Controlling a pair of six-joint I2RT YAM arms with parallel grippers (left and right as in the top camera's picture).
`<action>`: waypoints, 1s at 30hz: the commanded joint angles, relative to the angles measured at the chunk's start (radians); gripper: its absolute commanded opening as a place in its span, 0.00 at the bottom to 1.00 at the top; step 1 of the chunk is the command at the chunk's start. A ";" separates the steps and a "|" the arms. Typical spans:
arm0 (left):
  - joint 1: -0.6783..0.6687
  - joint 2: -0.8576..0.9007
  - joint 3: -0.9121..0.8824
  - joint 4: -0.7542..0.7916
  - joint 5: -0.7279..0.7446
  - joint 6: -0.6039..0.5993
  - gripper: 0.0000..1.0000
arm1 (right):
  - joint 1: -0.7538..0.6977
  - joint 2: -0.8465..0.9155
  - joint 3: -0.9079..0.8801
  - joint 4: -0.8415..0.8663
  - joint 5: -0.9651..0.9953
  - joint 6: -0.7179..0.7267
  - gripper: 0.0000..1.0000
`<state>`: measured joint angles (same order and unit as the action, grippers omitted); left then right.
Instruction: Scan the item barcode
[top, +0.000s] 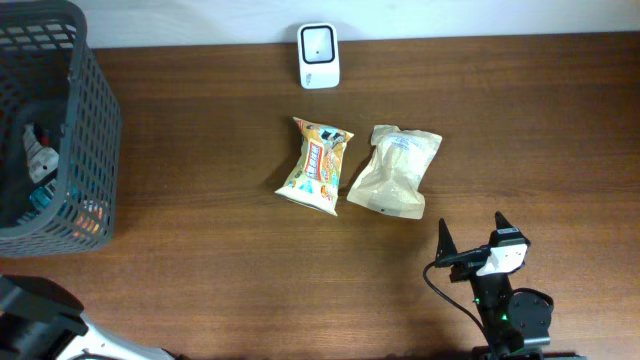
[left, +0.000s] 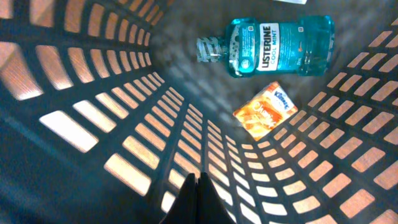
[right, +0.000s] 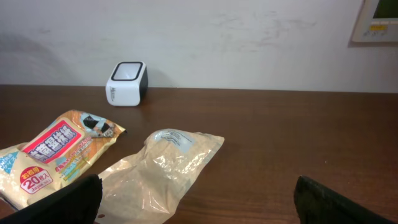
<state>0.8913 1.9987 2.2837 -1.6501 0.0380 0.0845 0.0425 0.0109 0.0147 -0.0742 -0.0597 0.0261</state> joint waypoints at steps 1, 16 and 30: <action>0.013 -0.006 -0.025 -0.012 -0.029 -0.013 0.00 | -0.005 -0.007 -0.009 0.000 0.012 0.004 0.98; 0.017 -0.071 -0.025 -0.038 -0.092 -0.055 0.00 | -0.005 -0.007 -0.009 0.000 0.012 0.004 0.98; 0.018 -0.161 -0.087 -0.038 -0.123 -0.055 0.00 | -0.005 -0.007 -0.009 0.000 0.012 0.004 0.98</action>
<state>0.9009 1.8606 2.2494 -1.6836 -0.0540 0.0425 0.0425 0.0109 0.0147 -0.0742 -0.0593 0.0269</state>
